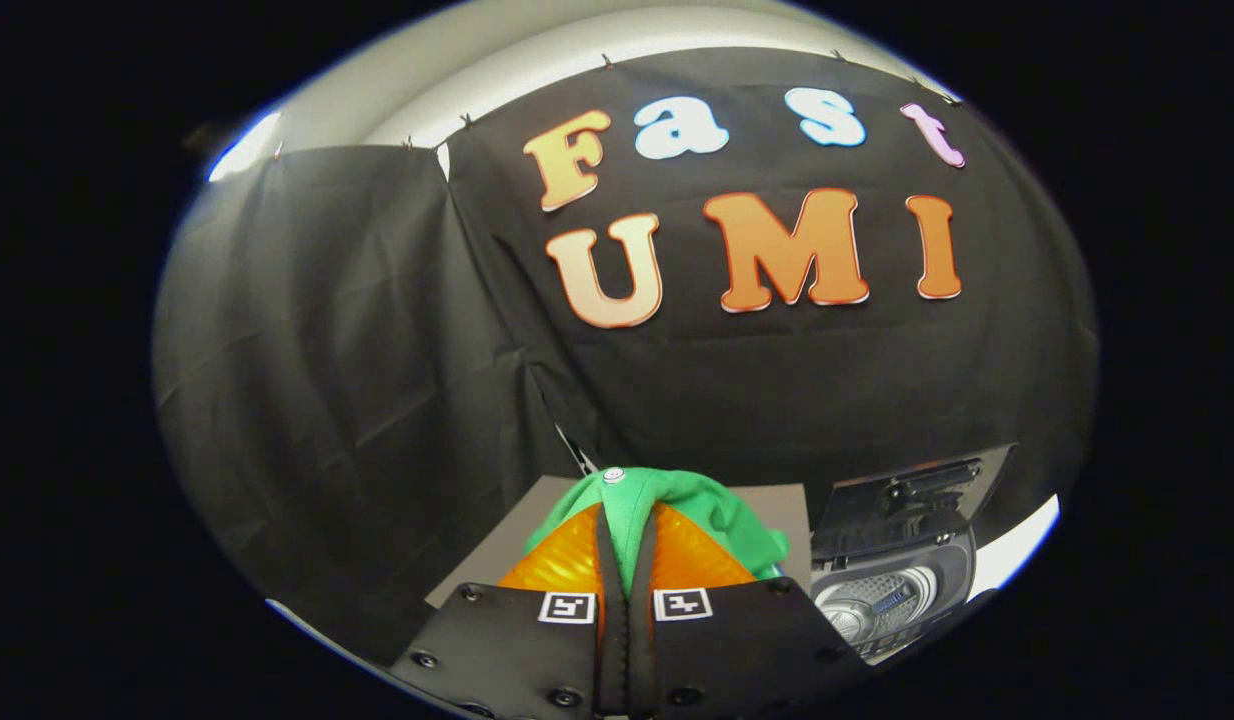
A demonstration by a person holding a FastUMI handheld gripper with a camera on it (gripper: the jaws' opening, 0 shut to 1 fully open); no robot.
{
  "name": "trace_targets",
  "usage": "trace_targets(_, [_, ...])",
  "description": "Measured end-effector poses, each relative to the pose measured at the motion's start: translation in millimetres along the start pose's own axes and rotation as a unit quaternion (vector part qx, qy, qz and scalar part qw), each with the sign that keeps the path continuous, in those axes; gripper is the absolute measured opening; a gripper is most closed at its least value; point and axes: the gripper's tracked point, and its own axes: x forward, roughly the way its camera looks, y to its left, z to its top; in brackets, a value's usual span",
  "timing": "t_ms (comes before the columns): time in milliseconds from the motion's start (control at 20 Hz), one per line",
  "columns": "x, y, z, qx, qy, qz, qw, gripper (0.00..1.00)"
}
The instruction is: Put the clothes into the washing machine and then close the washing machine lid.
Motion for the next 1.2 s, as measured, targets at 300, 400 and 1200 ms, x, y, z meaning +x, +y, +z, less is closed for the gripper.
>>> trace_targets(300, [-42,-59,44,0.003,-0.052,-0.042,0.998,0.08])
trace_targets(400, [-54,-81,52,0.005,-0.062,-0.058,0.996,0.08])
trace_targets(1200, [-104,-287,19,0.023,-0.04,-0.167,0.985,0.08])
